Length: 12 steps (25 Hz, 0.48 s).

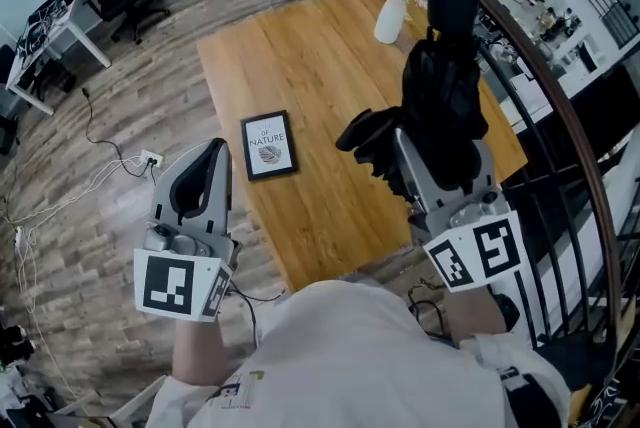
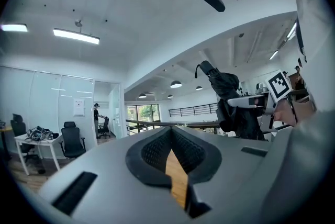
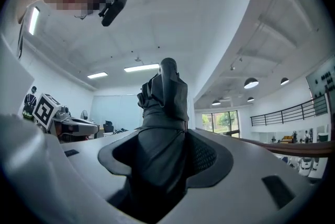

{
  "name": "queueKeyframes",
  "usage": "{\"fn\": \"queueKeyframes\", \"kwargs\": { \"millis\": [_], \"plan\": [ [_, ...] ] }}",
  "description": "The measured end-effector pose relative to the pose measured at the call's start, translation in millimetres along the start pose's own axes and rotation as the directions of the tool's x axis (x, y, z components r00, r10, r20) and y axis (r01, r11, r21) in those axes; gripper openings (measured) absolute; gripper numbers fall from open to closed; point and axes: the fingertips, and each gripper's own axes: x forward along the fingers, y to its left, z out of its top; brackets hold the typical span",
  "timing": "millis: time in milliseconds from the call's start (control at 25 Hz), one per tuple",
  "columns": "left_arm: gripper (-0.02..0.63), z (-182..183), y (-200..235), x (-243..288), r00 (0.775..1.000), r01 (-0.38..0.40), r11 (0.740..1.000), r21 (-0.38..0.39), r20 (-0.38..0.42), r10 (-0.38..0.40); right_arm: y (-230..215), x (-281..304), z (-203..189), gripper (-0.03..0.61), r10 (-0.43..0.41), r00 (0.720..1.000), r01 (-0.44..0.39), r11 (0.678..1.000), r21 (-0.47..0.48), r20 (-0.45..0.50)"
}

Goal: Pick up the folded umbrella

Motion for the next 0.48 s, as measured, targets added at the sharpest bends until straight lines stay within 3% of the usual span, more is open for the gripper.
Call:
{"fn": "queueKeyframes", "kwargs": {
  "millis": [240, 480],
  "plan": [
    [0.017, -17, 1, -25, 0.999, -0.021, 1.0, 0.01, -0.027, 0.021, 15, -22, -3, 0.278, -0.015, 0.999, 0.016, 1.0, -0.024, 0.038],
    [0.017, -37, 12, -46, 0.997, -0.036, 0.999, -0.016, -0.065, 0.034, 41, -20, -22, 0.278, 0.036, 0.999, -0.036, 0.998, 0.058, -0.009]
  ]
}}
